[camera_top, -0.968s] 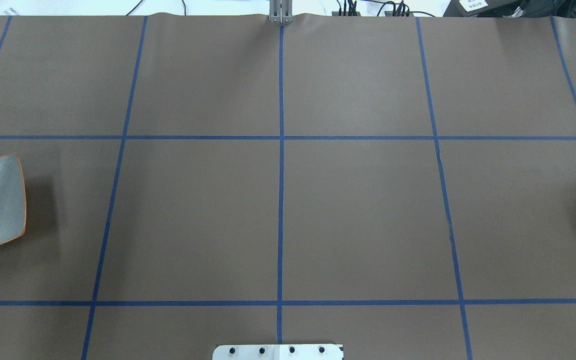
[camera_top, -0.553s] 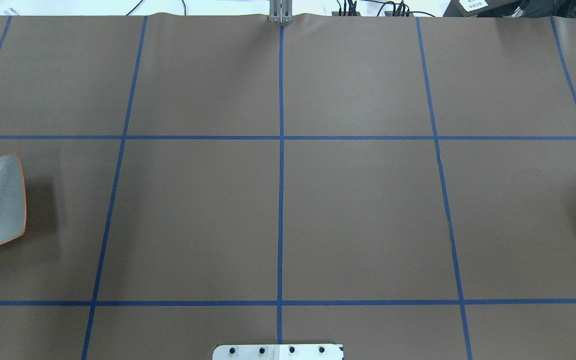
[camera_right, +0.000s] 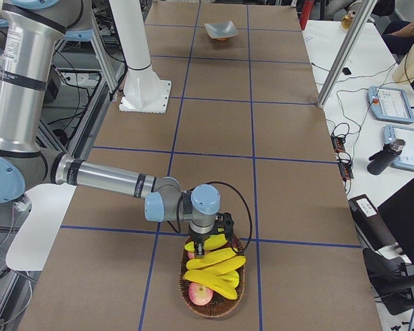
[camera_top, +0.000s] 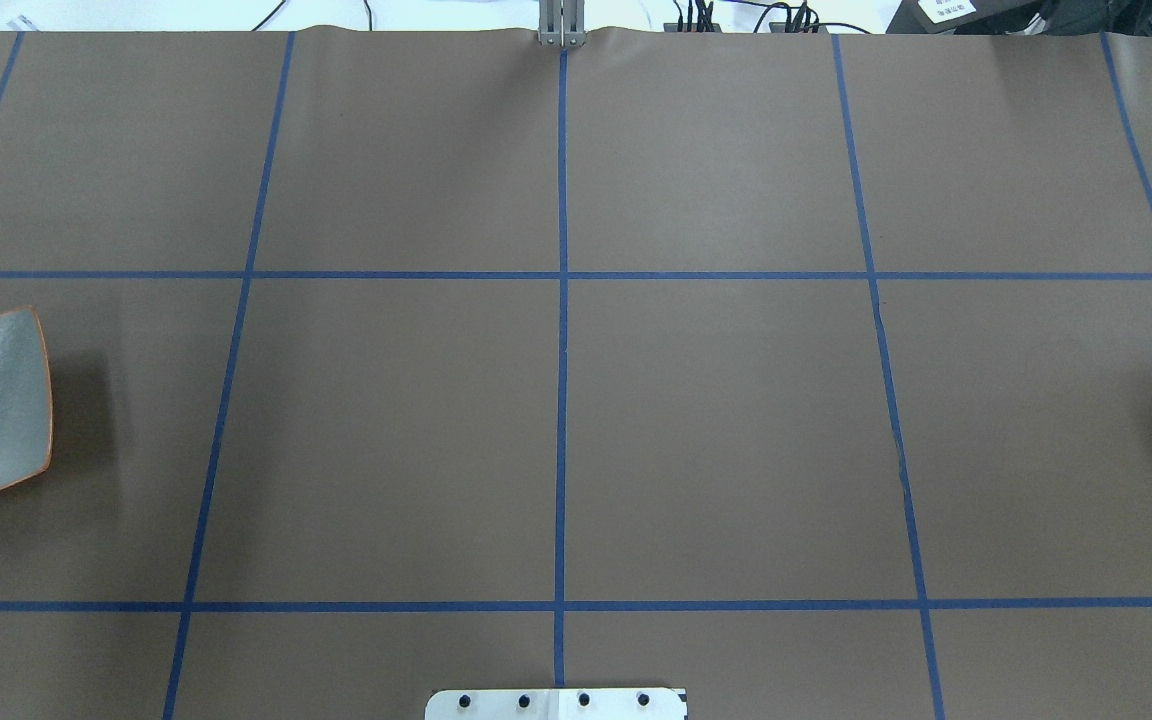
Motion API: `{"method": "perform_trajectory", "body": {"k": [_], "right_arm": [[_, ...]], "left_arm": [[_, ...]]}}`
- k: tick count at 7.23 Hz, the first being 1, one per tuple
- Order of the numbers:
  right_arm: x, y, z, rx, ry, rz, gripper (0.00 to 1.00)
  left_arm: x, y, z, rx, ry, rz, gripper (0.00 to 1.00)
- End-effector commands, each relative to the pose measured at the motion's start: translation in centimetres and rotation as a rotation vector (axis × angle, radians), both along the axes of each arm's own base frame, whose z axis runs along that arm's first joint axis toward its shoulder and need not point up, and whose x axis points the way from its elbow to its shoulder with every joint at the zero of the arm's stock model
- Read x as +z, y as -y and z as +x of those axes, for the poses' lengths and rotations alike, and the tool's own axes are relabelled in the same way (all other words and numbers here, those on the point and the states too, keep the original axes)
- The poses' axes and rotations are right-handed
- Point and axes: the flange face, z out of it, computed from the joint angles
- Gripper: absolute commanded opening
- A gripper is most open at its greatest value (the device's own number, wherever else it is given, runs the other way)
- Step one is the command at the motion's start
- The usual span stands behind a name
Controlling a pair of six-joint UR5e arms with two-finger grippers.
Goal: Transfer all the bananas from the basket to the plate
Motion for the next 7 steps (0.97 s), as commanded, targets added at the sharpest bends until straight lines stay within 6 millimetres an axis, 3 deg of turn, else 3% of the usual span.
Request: {"method": "perform_trajectory", "body": {"k": [1,3,5,6,7], "right_arm": [[-0.3,0.7,-0.1,-0.004,0.003,0.011,0.00],[-3.5,1.6,-0.3,-0.002,0.029,0.064,0.00],[-9.1,1.7,-0.3,0.019,0.071,0.142,0.00],[-11.7,2.4,-0.9,0.068,0.112,0.138,0.00],[-14.8,3.7,-2.1,0.085,0.157,0.155,0.00]], "left_arm": [[0.0,0.0,0.0,0.000,-0.001,0.001,1.00],[-0.1,0.0,0.0,0.001,-0.003,0.004,1.00],[-0.5,0.1,0.1,0.002,-0.011,0.008,0.99],[-2.0,1.4,0.4,-0.009,-0.037,0.013,0.93],[-4.3,3.1,0.8,-0.030,-0.091,0.005,0.94]]}}
